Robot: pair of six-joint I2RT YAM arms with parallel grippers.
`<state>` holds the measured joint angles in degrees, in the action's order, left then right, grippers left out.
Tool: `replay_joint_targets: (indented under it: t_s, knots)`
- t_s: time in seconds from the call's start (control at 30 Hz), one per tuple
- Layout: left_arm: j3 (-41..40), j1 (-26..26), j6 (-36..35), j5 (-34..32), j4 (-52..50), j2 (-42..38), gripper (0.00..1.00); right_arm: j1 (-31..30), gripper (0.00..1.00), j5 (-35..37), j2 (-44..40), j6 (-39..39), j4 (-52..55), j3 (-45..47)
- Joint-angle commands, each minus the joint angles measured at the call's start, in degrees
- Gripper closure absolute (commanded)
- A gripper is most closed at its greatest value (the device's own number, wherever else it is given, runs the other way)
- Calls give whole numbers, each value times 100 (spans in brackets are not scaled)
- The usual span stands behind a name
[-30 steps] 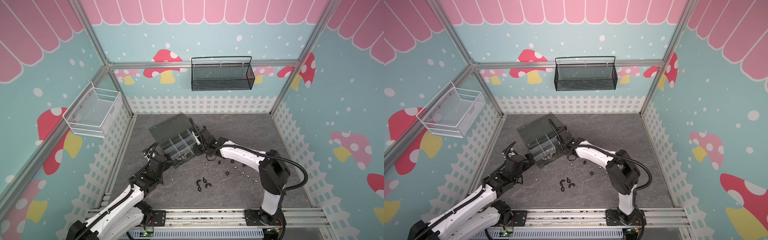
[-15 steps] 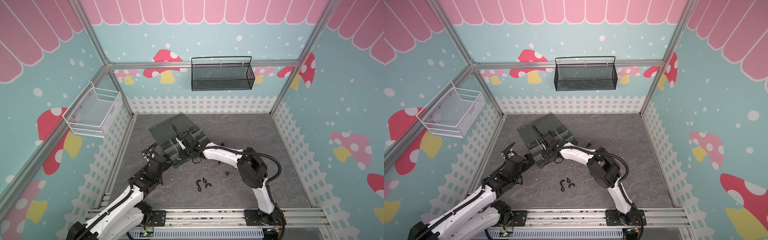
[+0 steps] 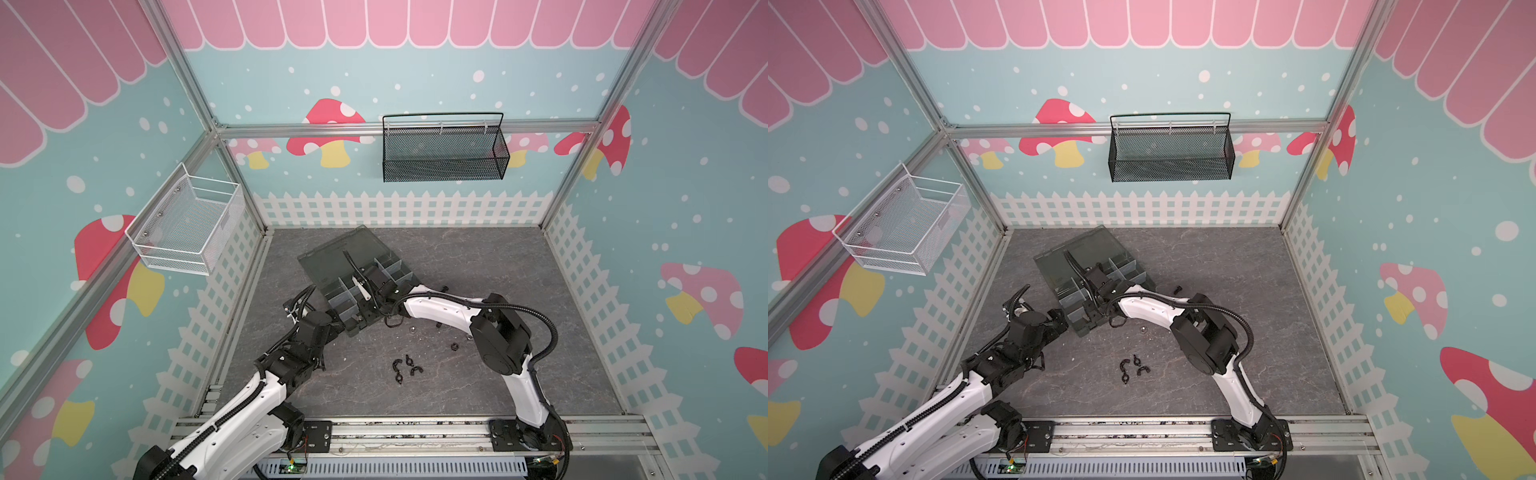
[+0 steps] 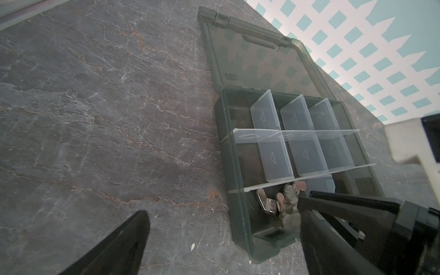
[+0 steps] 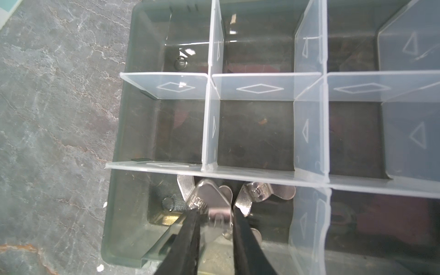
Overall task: Sort the screws and nuts into containers
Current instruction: Place the nut into the container, then pick up the screw from the center of the table.
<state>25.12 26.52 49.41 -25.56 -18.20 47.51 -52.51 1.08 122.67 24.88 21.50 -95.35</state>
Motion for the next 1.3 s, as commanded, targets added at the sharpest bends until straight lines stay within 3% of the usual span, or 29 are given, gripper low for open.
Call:
replay_joint_targets:
  t_s: [0.0, 0.3, 0.57, 1.0, 1.27]
  knots:
    - [27, -59, -19, 51, -70, -21, 1, -11, 68, 167, -100, -19, 82, -86]
    - [96, -108, -95, 120, -76, 25, 1, 5, 66, 853, -788, 136, 76, 392]
    - [204, -124, -147, 140, -89, 98, 1, 194, 64, 1397, -1881, 604, 90, 1394]
    - [285, -135, -151, 279, -79, 289, 1, 1209, 62, 1153, -3455, 1379, 257, 3246]
    - [270, -133, -113, 317, -107, 303, 0, 1793, 57, 952, -3813, 1578, 373, 3944]
